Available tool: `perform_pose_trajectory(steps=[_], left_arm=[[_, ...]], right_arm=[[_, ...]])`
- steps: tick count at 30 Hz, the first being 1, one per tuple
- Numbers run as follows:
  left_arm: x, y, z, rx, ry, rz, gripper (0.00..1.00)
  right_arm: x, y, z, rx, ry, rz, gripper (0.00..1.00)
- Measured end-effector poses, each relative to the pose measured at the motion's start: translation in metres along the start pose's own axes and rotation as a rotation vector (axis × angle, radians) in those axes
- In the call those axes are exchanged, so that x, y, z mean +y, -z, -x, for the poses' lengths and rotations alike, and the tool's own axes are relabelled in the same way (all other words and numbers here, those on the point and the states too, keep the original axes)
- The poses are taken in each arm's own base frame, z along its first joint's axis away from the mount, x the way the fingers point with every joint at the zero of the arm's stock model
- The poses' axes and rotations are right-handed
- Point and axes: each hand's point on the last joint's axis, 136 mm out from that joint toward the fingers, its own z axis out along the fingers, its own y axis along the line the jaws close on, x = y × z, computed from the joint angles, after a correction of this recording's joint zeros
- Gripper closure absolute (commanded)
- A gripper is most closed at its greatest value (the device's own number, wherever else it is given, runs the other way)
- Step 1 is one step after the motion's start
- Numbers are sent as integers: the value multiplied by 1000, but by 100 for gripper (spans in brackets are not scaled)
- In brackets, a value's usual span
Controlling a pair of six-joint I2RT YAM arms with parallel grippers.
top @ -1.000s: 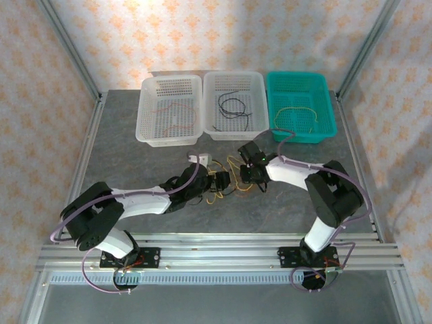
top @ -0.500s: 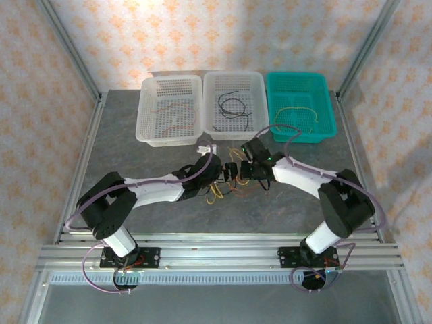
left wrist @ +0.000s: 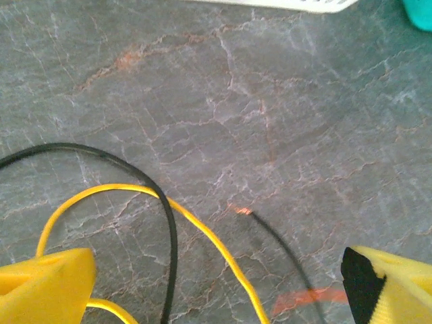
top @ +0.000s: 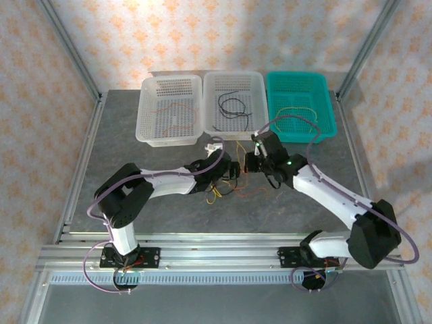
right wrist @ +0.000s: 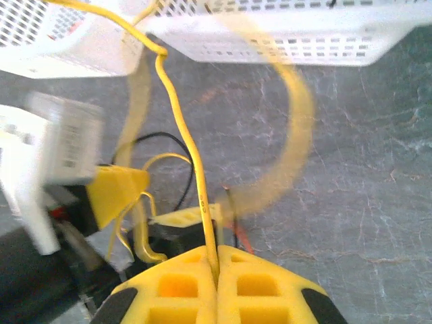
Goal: Untangle the cables
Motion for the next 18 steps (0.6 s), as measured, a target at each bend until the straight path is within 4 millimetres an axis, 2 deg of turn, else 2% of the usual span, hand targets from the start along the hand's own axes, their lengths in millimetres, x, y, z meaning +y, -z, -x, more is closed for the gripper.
perform_pose_trajectory(steps=[5,11,14,18], left_arm=[[1,-1,-4,11,-7,6,4],[4,5,-8,6,-13,13,4],[6,15,-2,-20,-7,12,5],[8,37,17,-88,11,8,4]], right_arm=[[9,19,16,-45,29,27,100],[7,37,30,-104,43,6,100],[4,43,35,-132,41,-12,100],[-1,45,38,-152,42,-46,100]])
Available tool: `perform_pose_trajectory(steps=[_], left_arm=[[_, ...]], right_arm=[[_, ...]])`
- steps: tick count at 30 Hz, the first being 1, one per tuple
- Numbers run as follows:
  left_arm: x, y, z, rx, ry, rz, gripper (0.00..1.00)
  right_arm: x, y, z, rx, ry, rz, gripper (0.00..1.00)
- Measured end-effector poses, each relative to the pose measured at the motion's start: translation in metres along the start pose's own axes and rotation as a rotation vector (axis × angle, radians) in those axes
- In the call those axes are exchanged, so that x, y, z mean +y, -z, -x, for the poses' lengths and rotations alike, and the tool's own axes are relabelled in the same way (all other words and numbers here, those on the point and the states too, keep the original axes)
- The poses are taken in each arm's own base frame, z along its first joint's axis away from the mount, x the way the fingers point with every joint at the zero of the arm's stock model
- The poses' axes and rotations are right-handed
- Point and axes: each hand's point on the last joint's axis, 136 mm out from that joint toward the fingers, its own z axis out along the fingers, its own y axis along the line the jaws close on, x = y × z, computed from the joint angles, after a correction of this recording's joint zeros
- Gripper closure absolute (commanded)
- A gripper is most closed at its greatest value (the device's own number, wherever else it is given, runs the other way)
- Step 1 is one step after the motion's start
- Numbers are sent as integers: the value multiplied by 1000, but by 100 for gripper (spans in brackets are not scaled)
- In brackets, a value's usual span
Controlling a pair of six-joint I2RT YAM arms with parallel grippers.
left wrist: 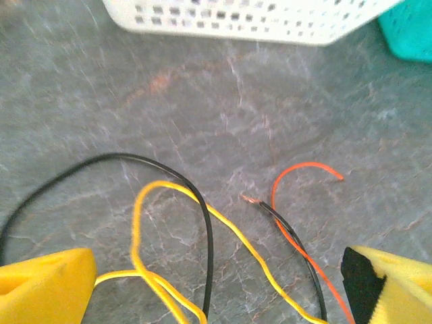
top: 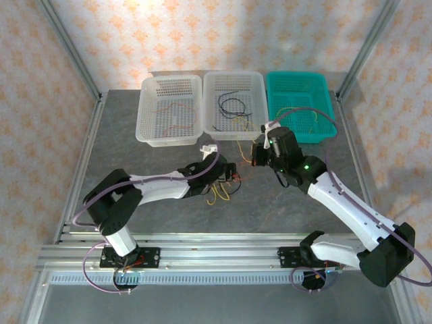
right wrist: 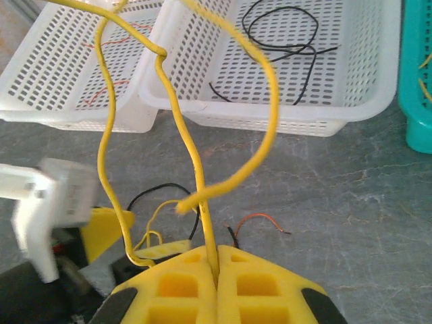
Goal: Untangle the cables
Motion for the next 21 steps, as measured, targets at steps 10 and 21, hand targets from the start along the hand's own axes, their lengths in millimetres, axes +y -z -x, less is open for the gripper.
perform_pose_trajectory(steps=[10,21], left_arm=[[4,34,41,-144,26,13,4],[-38,25,32,-106,-66,-190,6]], right_arm=[[-16,14,13,-75,50,-86,100],[4,33,20,-101,82,34,100]])
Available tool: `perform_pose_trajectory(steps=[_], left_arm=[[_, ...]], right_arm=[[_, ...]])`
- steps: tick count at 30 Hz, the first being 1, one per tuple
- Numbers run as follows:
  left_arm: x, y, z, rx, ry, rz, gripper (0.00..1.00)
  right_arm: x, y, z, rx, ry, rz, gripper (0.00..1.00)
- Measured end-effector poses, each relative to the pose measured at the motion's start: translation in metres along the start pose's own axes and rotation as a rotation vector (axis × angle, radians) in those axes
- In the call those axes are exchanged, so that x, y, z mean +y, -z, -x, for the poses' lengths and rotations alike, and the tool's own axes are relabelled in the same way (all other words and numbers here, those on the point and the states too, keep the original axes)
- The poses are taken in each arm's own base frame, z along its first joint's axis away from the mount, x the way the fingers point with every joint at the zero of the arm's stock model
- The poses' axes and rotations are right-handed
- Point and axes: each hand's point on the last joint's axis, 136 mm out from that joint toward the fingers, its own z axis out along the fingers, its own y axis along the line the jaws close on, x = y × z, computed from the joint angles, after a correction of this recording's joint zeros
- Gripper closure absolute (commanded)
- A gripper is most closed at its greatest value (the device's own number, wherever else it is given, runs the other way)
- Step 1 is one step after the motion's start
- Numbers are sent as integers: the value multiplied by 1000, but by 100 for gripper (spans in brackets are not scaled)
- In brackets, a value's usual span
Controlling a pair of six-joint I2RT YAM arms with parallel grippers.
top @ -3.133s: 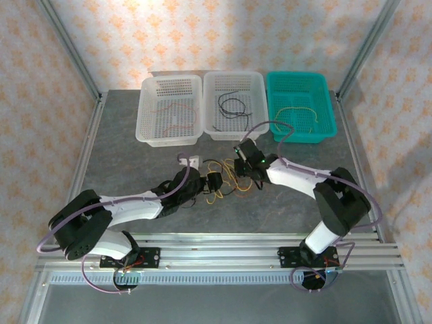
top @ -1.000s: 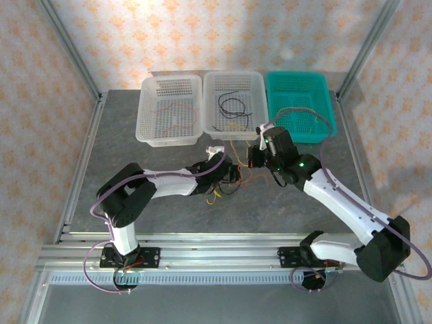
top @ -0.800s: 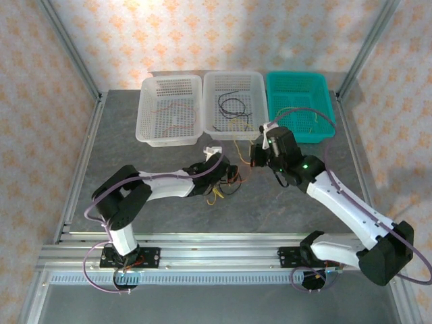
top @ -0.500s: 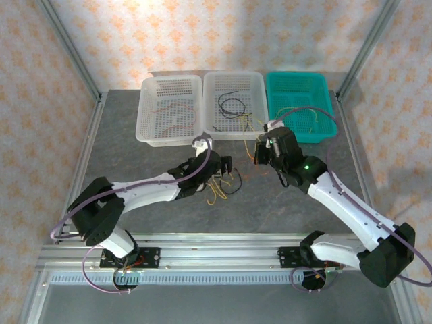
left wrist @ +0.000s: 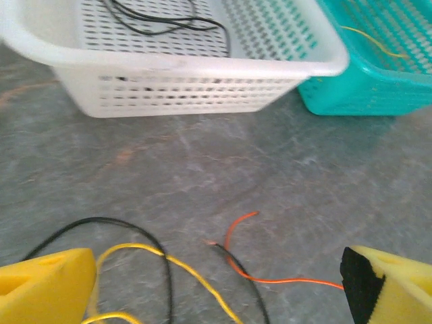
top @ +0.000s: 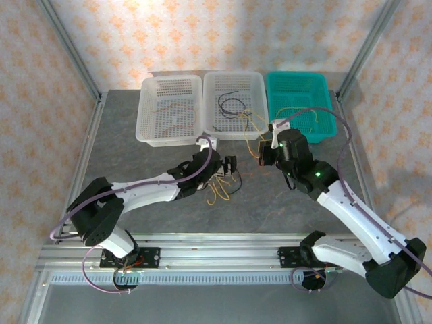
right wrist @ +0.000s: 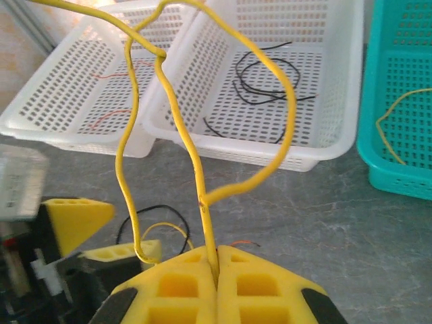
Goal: Untangle the cables
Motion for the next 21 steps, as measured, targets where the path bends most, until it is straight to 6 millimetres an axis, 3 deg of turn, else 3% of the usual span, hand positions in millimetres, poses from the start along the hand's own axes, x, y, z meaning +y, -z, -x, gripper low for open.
perform_pose_trajectory(steps=[9,16,18,21], left_arm=[[-58,-6,-12,38,-38,-282,10],[-67,-24,-32,80,-30,-345,11],[-68,-28,-35,81,-24,-353,15],[-70,-32,-38,85,-6,-369,28]], right_arm=[[11,2,5,2,-2,56,100],[15,6,15,-19,-3,73,100],[16,7,15,-20,-3,76,100],[17,8,17,-23,-4,79,100]])
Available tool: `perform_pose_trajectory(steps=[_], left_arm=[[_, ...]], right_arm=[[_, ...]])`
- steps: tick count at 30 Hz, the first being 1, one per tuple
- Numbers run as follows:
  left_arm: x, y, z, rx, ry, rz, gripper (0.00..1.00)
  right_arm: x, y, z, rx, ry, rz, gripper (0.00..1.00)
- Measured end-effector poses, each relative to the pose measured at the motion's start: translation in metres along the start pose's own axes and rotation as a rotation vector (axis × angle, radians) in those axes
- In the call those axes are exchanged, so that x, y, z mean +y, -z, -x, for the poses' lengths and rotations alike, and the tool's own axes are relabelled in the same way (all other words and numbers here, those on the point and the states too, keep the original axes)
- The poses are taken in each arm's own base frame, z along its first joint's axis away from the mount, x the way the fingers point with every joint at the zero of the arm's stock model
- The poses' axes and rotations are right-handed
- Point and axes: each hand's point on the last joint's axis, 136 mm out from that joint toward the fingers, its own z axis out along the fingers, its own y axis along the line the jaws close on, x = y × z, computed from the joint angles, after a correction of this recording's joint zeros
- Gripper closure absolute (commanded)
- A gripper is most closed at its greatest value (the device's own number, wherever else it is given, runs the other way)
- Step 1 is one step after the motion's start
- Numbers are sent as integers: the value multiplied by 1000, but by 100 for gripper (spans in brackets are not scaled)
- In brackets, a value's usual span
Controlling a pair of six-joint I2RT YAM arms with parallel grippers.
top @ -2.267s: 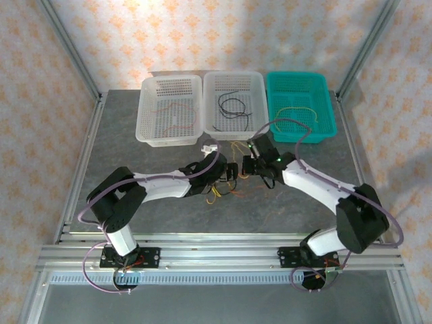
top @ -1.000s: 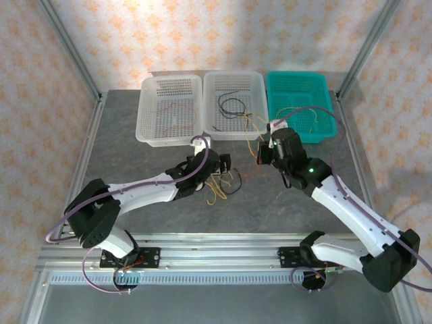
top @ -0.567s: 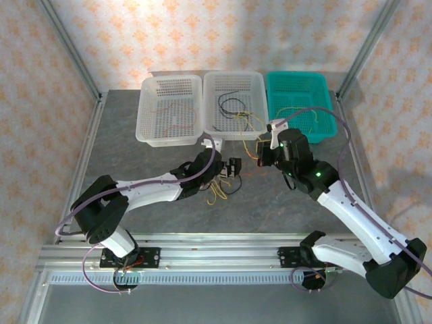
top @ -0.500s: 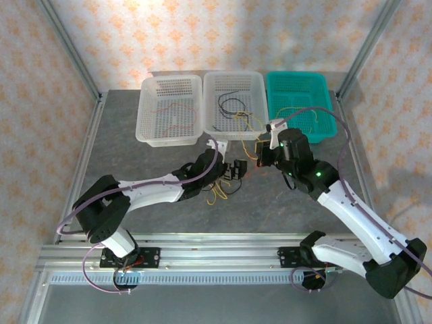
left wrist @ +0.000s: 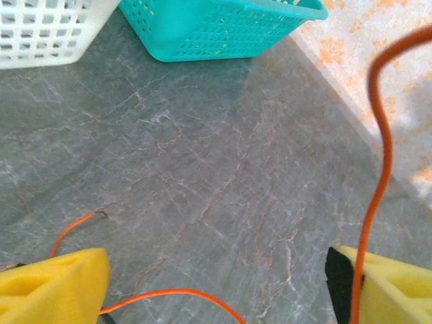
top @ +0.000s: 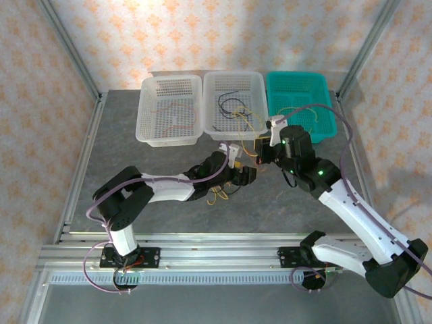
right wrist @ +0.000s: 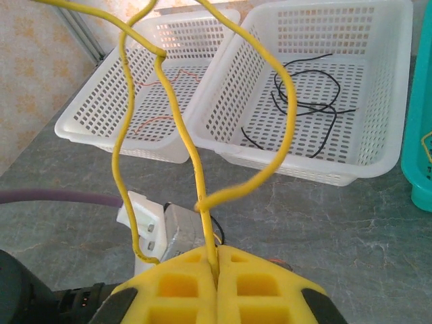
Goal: Untangle the cables
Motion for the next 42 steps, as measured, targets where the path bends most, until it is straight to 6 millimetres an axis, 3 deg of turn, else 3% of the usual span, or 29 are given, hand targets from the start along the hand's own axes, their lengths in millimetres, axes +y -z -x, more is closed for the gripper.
perform_pose_trajectory(steps=[8,17,25,31,32,35,37,38,42], left_arm=[[3,-8,-2,-3,17,3,67],[13,-7,-5,-10,15,46,99],[37,0,-20,22,14,152,100],[46,12,-21,23,8,214,100],[47,16,-19,21,7,226,93],[46,30,-7,-6,0,256,50],[43,42,6,-38,-4,272,29],[40,50,16,-64,-6,280,23],[35,76,44,-138,-34,318,15]], right_arm=[[5,16,19,-58,-2,17,100],[-3,39,49,-149,6,-55,100],[-23,93,104,-352,14,-209,100],[-37,128,123,-451,8,-301,100],[-39,132,125,-460,6,-313,100],[-43,135,125,-465,2,-336,100],[-45,135,124,-461,1,-348,100],[-46,133,123,-456,2,-354,100],[-48,121,119,-429,-1,-369,100]])
